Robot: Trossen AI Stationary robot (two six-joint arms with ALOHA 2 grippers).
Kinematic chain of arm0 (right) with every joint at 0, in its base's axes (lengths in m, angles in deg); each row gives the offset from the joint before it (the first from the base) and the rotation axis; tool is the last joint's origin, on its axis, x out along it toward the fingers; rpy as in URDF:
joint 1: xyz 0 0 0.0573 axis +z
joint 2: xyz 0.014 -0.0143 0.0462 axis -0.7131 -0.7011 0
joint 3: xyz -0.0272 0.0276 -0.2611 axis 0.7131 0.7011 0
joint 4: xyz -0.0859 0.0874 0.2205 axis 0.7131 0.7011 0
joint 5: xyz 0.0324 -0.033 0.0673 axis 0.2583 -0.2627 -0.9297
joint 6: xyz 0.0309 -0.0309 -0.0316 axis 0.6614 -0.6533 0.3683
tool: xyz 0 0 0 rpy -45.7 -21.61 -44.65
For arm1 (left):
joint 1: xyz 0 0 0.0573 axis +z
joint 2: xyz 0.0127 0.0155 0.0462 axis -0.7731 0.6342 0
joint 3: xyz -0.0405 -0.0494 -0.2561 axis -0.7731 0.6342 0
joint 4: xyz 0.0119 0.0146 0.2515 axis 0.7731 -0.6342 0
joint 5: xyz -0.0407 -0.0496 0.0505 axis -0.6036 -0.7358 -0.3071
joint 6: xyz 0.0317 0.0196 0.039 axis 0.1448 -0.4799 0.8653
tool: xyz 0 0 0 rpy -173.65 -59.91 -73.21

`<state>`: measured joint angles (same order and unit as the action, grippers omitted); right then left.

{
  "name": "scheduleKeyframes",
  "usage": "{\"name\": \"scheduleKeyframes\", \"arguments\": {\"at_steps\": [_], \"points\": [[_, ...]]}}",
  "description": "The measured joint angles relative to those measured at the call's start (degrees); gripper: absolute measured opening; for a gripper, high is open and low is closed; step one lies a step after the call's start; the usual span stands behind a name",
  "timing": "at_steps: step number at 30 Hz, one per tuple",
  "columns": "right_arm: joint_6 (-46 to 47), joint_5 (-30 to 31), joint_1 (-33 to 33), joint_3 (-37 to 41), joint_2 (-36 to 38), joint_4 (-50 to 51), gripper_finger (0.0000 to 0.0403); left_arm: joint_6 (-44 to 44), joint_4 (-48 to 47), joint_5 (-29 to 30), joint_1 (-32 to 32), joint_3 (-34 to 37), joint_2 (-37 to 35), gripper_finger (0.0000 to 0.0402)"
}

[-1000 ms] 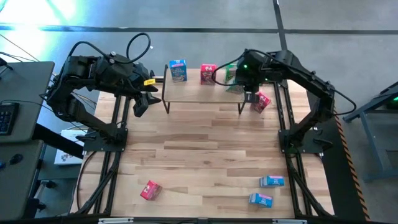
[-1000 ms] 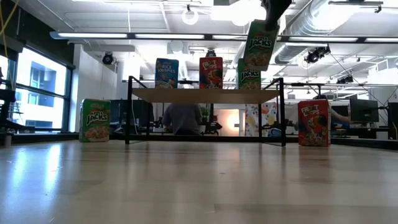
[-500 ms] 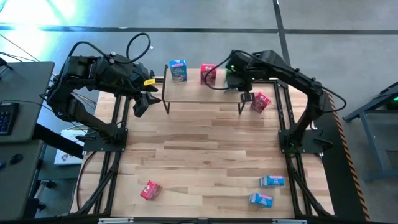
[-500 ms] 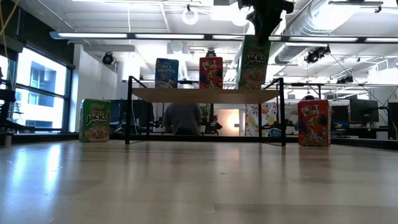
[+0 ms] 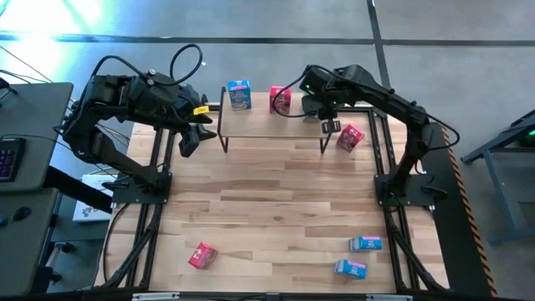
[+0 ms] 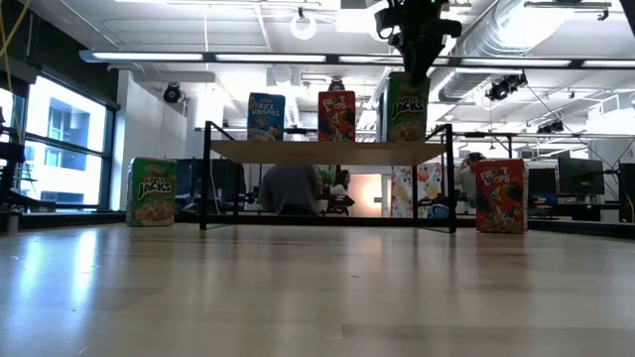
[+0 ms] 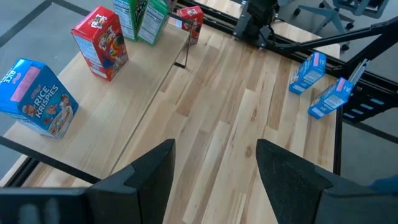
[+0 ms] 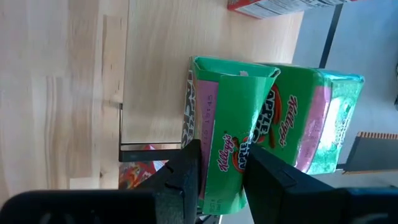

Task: Stack cereal on shelf
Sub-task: Put the bottom green cereal box on the shelf aligned with the other green cereal box

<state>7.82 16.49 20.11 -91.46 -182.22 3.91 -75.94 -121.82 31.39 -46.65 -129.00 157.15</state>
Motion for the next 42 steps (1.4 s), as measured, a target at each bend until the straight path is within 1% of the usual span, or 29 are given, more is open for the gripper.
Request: {"name": "scheduleKeyframes", "arguments": {"at_steps": [7,16,20,37,42], "points": [[-1.32,-2.89,-0.17,0.00,0.03,-0.02,0.0097,0.00,-0.02,0.02,0.01,0.00,-0.01,0.0216],[-1.38,-3.78,-0.86,0.00,0.04,0.14,0.0097,0.00,-0.01,0.01,-0.01,0.00,-0.01,0.0216],[-1.30,-5.42,-1.68,0.00,0.06,-0.07,0.0097,0.00,0.01,0.01,0.01,0.00,0.00,0.0216],[-1.86,-6.36,-1.81,0.02,0.11,-0.09,0.0097,0.00,-0.01,0.01,0.00,0.00,0.00,0.0216],[-1.89,-6.32,-2.40,0.07,0.11,-0.66,0.0111,-0.02,0.01,0.02,-0.01,0.00,0.00,0.0216]]}}
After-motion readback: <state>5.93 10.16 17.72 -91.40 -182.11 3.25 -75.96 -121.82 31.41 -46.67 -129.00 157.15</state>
